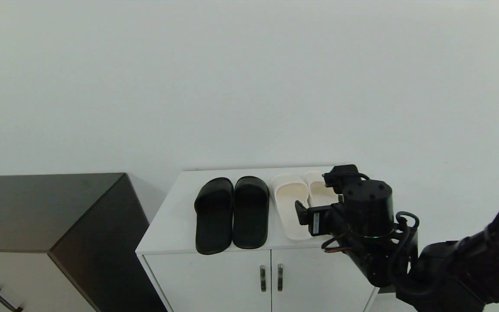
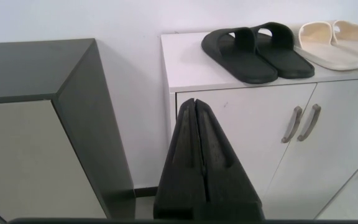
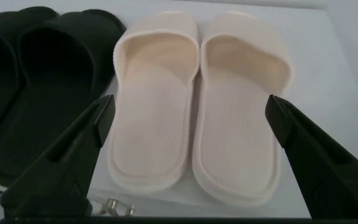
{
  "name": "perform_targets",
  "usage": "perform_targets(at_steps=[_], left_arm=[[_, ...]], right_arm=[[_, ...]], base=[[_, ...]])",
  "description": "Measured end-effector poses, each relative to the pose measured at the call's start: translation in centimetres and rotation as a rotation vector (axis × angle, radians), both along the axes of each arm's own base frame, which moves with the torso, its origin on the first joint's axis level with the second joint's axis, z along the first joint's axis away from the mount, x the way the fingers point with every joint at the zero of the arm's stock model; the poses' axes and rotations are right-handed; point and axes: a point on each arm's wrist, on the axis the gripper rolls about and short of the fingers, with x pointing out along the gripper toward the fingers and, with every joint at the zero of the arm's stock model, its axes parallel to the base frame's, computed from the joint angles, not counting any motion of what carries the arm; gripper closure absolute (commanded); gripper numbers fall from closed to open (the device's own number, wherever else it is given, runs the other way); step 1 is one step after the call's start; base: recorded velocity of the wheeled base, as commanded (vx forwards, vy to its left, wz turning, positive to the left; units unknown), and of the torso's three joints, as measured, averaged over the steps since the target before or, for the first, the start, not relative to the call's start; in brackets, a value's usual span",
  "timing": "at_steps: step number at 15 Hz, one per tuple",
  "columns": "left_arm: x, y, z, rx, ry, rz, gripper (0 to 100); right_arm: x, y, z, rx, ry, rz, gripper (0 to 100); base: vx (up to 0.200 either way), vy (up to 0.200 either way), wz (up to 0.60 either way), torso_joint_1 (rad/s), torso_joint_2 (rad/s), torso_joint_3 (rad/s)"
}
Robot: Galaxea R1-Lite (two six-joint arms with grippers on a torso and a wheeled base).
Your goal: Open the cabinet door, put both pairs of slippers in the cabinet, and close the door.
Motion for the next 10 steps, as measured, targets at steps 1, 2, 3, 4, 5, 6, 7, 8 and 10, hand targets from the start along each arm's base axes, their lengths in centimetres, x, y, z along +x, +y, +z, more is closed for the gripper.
perform_targets(at_steps=[1,2,3,4,5,6,7,8,10], left_arm=[[0.0,0.0,0.0,0.000,0.000,0.000,100],[0.0,0.0,0.0,0.000,0.000,0.000,100],[0.0,0.0,0.0,0.000,0.000,0.000,100],[0.0,0.0,0.0,0.000,0.000,0.000,100],[0.0,0.0,0.0,0.000,0.000,0.000,100],[0.0,0.0,0.0,0.000,0.000,0.000,100],[0.0,0.0,0.0,0.000,0.000,0.000,100],[0.0,0.0,0.0,0.000,0.000,0.000,100],[0.0,0.0,0.0,0.000,0.000,0.000,100]], right_arm=[[0.5,0.4,-0.4,-0.002,0.002,-0.002,0],[1.0,0.8,-0.8,-0.007,0.007,-0.005,0],[1.5,1.0,-1.2,-0.009,0.010,-0.009,0],[2.2,1.2,-1.4,-0.006,0.010,-0.015,0],[2.9,1.2,-1.7,-0.005,0.011,-0.025,0],[3.4,1.3,-1.9,-0.007,0.012,-0.031,0],[4.1,1.3,-2.2,-0.006,0.014,-0.034,0],[4.8,1.3,-2.5,-0.005,0.019,-0.030,0],[6.0,1.2,-2.9,-0.001,0.023,-0.030,0]], base=[[0.000,0.000,0.00,0.000,0.00,0.000],[0.000,0.000,0.00,0.000,0.00,0.000],[0.000,0.000,0.00,0.000,0.00,0.000],[0.000,0.000,0.00,0.000,0.00,0.000],[0.000,0.000,0.00,0.000,0.00,0.000],[0.000,0.000,0.00,0.000,0.00,0.000],[0.000,0.000,0.00,0.000,0.00,0.000],[0.000,0.000,0.00,0.000,0.00,0.000],[0.000,0.000,0.00,0.000,0.00,0.000]])
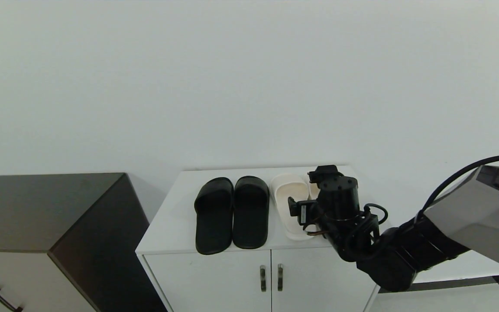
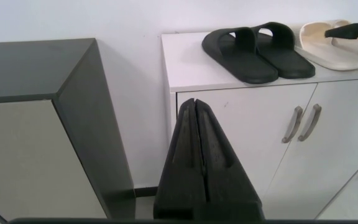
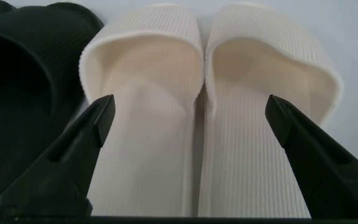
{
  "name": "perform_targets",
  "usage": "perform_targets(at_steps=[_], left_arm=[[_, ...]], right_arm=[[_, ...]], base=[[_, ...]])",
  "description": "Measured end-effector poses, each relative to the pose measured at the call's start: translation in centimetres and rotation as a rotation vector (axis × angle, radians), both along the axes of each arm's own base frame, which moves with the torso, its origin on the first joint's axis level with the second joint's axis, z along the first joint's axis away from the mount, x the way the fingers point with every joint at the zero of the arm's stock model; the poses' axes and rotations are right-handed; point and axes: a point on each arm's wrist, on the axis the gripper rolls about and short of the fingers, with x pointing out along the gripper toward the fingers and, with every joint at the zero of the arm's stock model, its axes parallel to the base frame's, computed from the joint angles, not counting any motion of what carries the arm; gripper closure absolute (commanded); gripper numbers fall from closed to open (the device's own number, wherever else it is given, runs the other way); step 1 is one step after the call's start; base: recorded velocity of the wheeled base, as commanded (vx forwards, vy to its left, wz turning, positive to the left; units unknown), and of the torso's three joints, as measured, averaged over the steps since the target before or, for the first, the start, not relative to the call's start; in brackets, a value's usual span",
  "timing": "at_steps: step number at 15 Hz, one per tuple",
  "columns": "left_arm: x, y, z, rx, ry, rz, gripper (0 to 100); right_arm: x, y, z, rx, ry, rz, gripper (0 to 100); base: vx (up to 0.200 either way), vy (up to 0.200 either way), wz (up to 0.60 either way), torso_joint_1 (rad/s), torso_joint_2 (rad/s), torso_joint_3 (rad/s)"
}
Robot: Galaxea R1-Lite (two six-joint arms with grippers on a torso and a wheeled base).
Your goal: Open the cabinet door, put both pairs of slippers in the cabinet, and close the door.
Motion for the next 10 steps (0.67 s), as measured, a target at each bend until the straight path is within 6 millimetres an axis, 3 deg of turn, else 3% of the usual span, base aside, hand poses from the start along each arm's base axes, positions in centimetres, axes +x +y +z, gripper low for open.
perform_targets(at_steps=[8,9,10], left_arm=[[0.0,0.0,0.0,-0.001,0.000,0.000,100],[0.0,0.0,0.0,-0.001,0.000,0.000,100],[0.0,0.0,0.0,-0.001,0.000,0.000,100]], right_arm=[[4.3,0.5,-0.6,0.005,0.006,-0.028,0],[4.7,0.6,-0.7,0.006,0.005,-0.032,100],[5.3,0.6,-1.0,0.007,0.003,-0.039,100]], base=[[0.000,0.000,0.00,0.000,0.00,0.000],[0.000,0.000,0.00,0.000,0.00,0.000],[0.000,0.000,0.00,0.000,0.00,0.000]])
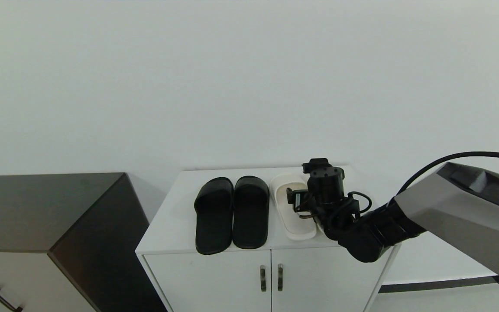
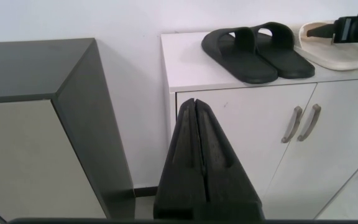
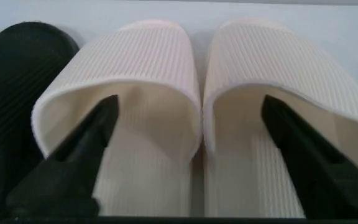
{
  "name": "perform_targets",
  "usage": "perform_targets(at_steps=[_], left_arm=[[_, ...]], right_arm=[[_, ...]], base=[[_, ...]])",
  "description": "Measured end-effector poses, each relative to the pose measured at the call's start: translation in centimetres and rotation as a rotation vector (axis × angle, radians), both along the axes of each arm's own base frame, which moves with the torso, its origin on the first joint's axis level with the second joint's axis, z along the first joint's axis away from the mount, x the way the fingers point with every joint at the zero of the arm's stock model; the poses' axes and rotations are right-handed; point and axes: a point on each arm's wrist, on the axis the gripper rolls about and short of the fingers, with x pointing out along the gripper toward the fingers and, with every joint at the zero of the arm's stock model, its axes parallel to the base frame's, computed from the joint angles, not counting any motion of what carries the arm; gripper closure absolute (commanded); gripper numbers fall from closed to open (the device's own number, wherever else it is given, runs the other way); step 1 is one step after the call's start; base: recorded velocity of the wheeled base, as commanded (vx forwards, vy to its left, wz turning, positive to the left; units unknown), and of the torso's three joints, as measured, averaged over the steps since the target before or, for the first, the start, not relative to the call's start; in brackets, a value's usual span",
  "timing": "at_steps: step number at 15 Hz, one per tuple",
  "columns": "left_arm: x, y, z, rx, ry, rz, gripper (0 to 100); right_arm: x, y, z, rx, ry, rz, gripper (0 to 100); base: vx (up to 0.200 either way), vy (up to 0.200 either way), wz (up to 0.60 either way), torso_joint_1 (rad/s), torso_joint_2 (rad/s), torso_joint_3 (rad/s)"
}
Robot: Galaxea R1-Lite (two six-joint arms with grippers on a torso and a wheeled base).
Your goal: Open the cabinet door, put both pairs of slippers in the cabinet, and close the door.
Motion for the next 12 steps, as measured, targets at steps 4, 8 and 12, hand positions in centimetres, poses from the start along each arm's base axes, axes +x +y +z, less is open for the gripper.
perform_targets(at_steps=[4,8,12], left_arm=[[0.0,0.0,0.0,-0.001,0.000,0.000,100],[0.0,0.0,0.0,0.000,0.000,0.000,100],[0.0,0.0,0.0,0.002,0.000,0.000,100]], right_arm=[[1.2,0.0,-0.9,-0.027,-0.002,-0.013,100],[0.5,-0.1,-0.4,-0.060,-0.010,-0.003,100],[-3.6,-1.1,2.7,-0.062,-0.022,0.042,100]], base=[[0.000,0.000,0.00,0.000,0.00,0.000],[0.000,0.000,0.00,0.000,0.00,0.000],[0.000,0.000,0.00,0.000,0.00,0.000]])
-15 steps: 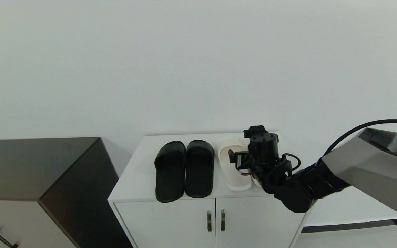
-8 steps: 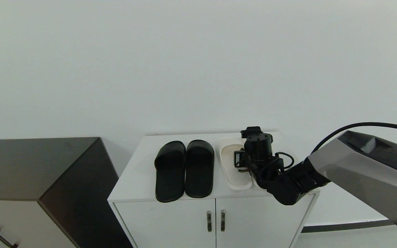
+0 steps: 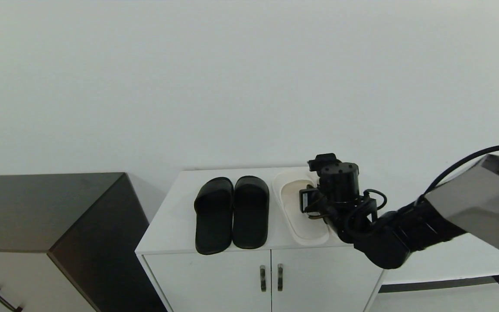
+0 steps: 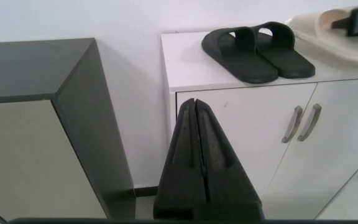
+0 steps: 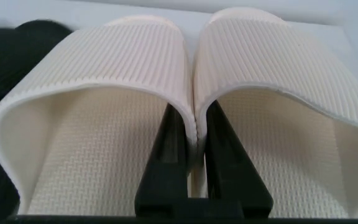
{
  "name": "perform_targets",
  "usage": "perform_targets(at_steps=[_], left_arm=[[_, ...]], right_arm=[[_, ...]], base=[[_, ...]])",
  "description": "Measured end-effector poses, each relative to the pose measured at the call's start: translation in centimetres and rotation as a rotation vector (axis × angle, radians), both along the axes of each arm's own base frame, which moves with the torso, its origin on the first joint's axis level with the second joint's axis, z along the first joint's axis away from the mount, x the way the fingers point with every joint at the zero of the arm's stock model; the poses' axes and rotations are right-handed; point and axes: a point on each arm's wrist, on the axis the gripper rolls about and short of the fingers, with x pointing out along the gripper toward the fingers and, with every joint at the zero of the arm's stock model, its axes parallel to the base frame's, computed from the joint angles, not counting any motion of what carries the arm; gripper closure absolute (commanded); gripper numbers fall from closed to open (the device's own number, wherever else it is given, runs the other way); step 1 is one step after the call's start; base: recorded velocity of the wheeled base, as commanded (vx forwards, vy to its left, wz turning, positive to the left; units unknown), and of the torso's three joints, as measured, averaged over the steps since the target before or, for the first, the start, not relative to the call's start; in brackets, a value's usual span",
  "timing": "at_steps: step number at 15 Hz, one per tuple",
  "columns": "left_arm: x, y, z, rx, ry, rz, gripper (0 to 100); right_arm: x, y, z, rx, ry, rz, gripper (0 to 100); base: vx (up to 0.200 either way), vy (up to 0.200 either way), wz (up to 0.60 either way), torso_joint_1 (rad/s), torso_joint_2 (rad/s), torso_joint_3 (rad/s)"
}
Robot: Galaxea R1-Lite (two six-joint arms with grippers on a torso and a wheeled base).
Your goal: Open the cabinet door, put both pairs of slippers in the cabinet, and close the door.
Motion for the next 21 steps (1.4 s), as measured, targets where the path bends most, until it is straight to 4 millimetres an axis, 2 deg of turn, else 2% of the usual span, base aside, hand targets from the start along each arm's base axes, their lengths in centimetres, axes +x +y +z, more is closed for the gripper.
perform_targets(at_steps=[5,8,9,13,21], left_arm=[[0.0,0.0,0.0,0.004,0.000,-0.003,100],[0.0,0.0,0.0,0.002,0.000,-0.004,100],[0.0,0.0,0.0,0.001,0.000,-0.002,100],[0.0,0.0,0.0,-0.002,0.000,0.000,100],[0.0,0.0,0.0,-0.004,0.000,0.000,100]], right_arm=[[-8.1,-1.5,2.6,-0.010,0.018,0.136,100],[-13.4,-2.1,2.9,-0.004,0.065,0.367,100],[-14.5,-2.3,2.9,-0.005,0.071,0.410,100],[-16.2,-3.1,3.4,0.016,0.078,0.507,100],[-17.1,-4.1,3.0,0.015,0.101,0.554,100]], base=[[0.000,0.000,0.00,0.000,0.00,0.000],[0.000,0.000,0.00,0.000,0.00,0.000],[0.000,0.000,0.00,0.000,0.00,0.000],[0.000,0.000,0.00,0.000,0.00,0.000],[-0.200,0.000,0.00,0.004,0.00,0.002]])
